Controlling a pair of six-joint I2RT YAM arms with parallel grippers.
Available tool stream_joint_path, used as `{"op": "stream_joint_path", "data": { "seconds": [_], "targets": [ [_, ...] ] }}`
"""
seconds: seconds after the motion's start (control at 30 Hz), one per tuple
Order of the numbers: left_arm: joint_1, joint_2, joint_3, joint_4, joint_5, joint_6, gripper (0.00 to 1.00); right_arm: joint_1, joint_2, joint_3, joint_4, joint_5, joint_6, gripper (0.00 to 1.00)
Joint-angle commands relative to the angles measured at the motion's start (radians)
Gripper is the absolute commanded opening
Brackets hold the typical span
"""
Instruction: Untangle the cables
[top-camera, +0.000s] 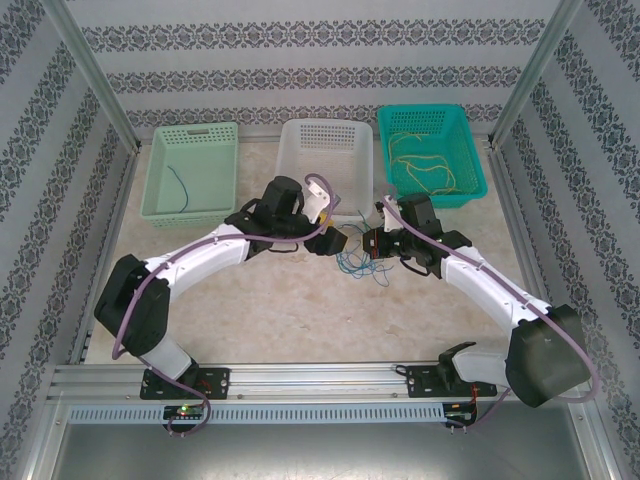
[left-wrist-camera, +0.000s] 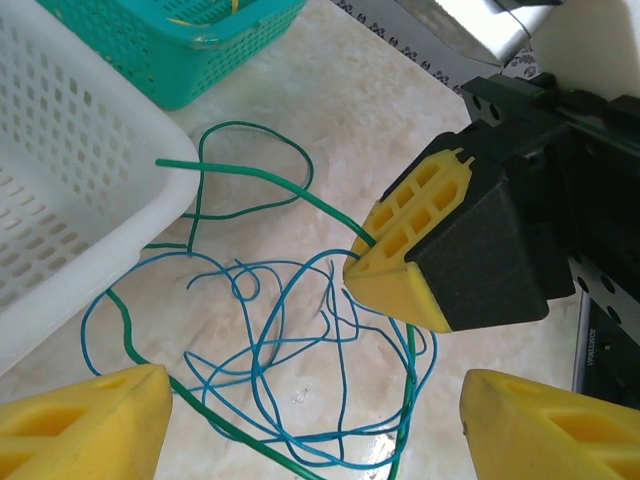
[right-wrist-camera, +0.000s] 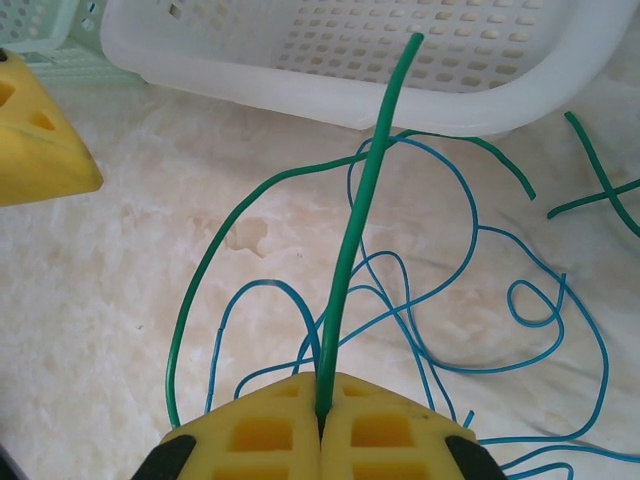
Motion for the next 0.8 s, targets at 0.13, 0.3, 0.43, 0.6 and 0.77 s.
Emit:
{"op": "stream_joint_path", "data": {
  "seconds": [0.13, 0.3, 0.43, 0.6, 0.77],
  "targets": [
    [-0.002, 0.091, 0.100, -0.029, 0.059, 0.079, 0.75, -0.012, 0.009, 0.028, -0.009, -0.051, -0.023, 0.00],
    [-0.003, 0.143, 0.142, -0.051, 0.073, 0.098, 0.75, -0.012, 0.009, 0.019, -0.002, -0.057, -0.019, 0.00],
    [-0.002, 0.180, 0.172, -0.066, 0.075, 0.106, 0.74, -0.012, 0.011, 0.022, -0.002, -0.068, -0.025, 0.00],
    [-0.003, 0.217, 0.206, -0.087, 0.097, 0.109, 0.71, -0.013, 0.011, 0.022, -0.007, -0.088, -0.034, 0.00],
    [-0.009, 0.231, 0.207, -0.094, 0.103, 0.105, 0.69, -0.013, 0.012, 0.011, 0.001, -0.117, -0.040, 0.00]
  ]
}}
